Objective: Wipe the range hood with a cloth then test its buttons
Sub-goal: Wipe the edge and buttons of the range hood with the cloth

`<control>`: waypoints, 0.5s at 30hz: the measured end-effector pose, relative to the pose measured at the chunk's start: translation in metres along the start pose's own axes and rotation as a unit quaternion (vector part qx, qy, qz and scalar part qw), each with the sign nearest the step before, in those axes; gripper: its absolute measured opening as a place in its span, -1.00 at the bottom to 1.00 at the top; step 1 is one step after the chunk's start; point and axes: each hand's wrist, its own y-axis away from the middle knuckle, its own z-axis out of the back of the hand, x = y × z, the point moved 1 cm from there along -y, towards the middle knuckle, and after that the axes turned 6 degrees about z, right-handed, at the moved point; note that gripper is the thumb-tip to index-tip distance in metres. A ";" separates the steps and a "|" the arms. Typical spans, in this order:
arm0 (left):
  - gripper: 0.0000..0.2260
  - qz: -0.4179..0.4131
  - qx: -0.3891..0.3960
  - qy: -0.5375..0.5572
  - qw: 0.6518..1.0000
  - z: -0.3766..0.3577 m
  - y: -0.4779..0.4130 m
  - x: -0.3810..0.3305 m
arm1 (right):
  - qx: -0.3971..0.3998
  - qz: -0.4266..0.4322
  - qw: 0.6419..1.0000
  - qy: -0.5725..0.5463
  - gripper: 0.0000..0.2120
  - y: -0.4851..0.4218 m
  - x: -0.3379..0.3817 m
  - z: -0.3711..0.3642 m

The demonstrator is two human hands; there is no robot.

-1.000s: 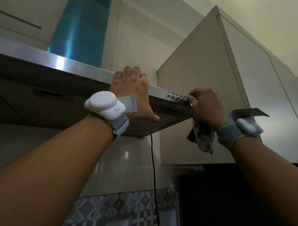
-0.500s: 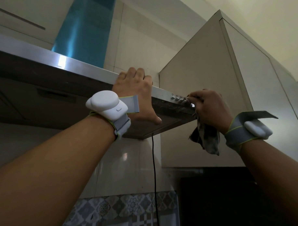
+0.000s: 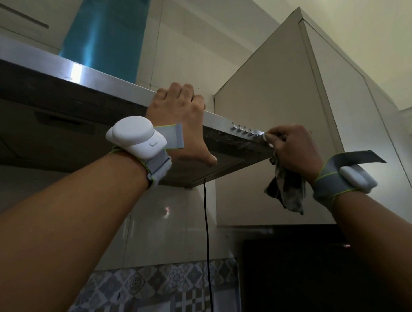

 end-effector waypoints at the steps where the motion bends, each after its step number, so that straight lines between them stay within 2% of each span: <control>1: -0.10 -0.001 -0.001 0.000 1.000 0.000 0.000 0.000 | -0.007 0.013 1.000 0.002 -0.83 0.001 0.005 -0.002; 6: -0.08 0.003 -0.007 0.009 1.000 0.003 0.002 0.000 | -0.022 0.047 0.999 0.007 -0.82 0.019 0.009 -0.004; 11: 0.00 0.009 -0.006 0.009 1.000 0.003 0.002 -0.001 | -0.019 -0.015 0.999 0.023 -0.81 0.013 -0.015 0.001; 15: -0.04 0.008 -0.011 0.008 1.000 0.002 0.002 -0.001 | -0.018 -0.018 1.000 0.011 -0.82 -0.001 -0.012 0.002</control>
